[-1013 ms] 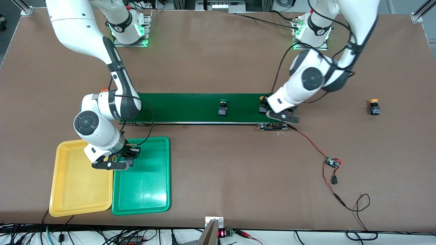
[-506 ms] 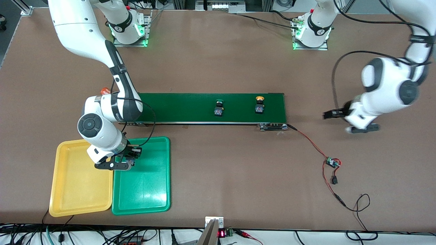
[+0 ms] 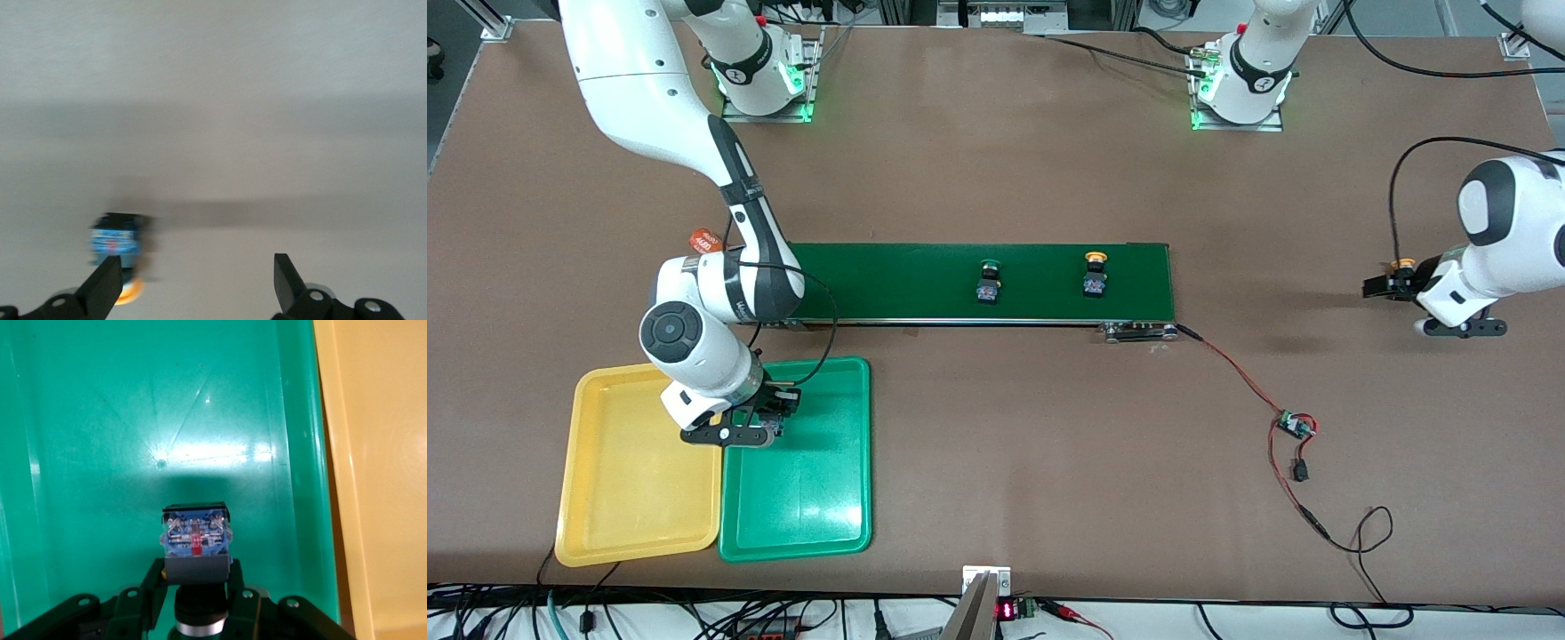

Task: Sort buttons by color to trays
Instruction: 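Release the button in the green tray while the left gripper grasps another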

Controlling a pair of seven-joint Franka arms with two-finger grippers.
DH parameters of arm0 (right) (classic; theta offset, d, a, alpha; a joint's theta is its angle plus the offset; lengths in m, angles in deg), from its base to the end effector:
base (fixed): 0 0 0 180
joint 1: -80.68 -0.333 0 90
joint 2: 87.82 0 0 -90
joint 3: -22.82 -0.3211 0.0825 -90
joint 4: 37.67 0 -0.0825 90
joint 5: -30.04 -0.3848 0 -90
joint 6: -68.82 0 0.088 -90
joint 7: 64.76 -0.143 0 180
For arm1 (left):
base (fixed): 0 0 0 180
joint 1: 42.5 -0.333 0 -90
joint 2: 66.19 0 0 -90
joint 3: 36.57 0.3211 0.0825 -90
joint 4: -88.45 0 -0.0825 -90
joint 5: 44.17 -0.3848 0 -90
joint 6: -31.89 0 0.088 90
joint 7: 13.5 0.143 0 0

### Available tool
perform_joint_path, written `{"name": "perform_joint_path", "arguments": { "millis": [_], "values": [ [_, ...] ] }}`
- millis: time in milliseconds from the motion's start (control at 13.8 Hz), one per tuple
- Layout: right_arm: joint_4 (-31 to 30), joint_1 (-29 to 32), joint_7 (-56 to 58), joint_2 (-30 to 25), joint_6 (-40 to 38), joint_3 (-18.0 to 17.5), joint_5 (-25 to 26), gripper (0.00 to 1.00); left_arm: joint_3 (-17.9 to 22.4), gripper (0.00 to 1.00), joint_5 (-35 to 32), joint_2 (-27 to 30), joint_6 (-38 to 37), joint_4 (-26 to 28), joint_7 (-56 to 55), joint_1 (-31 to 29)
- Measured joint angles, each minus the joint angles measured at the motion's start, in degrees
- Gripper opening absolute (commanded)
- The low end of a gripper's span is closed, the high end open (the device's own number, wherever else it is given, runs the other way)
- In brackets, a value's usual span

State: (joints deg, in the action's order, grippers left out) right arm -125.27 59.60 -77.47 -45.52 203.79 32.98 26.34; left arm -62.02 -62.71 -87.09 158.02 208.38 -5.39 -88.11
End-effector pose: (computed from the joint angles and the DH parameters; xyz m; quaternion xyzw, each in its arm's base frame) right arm 0.7095 0.1574 0.2032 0.9981 -0.0117 0.0561 0.0234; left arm 0.5143 0.2064 0.2151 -0.9939 0.0000 0.1091 0.0154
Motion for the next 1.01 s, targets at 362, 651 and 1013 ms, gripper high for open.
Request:
{"name": "perform_joint_path", "arguments": {
  "millis": [362,651,1013],
  "values": [
    [0.0,0.0,0.0,1.0,0.6,0.0,0.0,0.38,0.1,1.0,-2.2,-2.8,1.7,-0.4,2.2,-6.1],
    [0.0,0.0,0.0,1.5,0.6,0.0,0.0,0.78,0.1,1.0,-3.3,-5.3,2.2,-0.4,2.2,-6.5],
    [0.0,-0.2,0.1,3.0,2.0,-0.2,0.0,0.91,0.1,1.0,-6.7,-6.0,2.4,-0.6,2.2,-6.8]
  ]
}}
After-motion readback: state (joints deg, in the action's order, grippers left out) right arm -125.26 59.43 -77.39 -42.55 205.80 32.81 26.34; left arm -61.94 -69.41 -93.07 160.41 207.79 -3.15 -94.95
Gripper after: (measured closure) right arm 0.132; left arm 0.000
